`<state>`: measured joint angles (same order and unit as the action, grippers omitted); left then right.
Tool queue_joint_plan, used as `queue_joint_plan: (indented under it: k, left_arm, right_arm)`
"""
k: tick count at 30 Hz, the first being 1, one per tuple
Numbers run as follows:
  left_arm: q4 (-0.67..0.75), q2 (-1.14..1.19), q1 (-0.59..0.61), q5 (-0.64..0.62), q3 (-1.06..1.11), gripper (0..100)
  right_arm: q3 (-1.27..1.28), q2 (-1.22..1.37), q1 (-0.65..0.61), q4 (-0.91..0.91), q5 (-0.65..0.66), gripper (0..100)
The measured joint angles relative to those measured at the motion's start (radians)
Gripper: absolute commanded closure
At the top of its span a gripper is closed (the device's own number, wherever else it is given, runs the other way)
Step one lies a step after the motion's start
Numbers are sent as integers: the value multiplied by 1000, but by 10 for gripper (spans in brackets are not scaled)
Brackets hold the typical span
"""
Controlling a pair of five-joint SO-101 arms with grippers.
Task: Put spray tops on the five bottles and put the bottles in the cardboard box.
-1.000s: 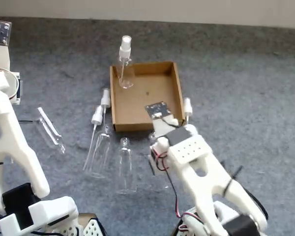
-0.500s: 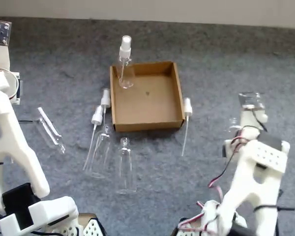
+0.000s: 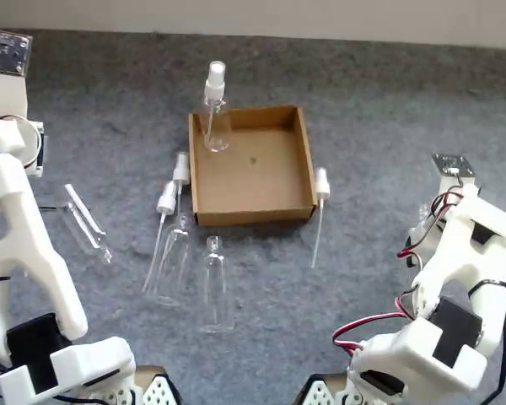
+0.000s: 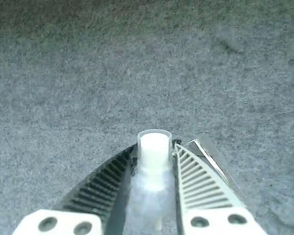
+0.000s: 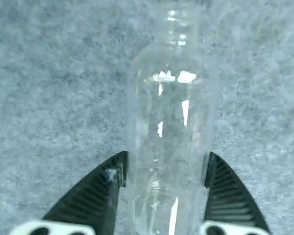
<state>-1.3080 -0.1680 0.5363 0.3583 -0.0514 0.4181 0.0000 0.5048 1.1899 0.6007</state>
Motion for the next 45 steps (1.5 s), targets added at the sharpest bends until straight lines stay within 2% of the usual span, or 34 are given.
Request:
queue_joint_plan:
  k: [6,17,25,33,40,45]
  left_arm:
    - [0,0,0,0,0,989]
    - [-35,0,0,0,0,989]
    - [-35,0,0,0,0,989]
    - [-35,0,-2,0,0,989]
    - [-35,0,-2,0,0,989]
    - [-35,0,-2,0,0,989]
  right_arm:
    - [-2,6,-29,3,0,691]
    - [-163,20,-107,5,-21,692]
    - [-354,287,-109,38,-28,693]
    - [-588,454,-75,183,-3,799]
    - [-643,517,-69,195,-2,941]
    - [-651,520,-66,209,-2,994]
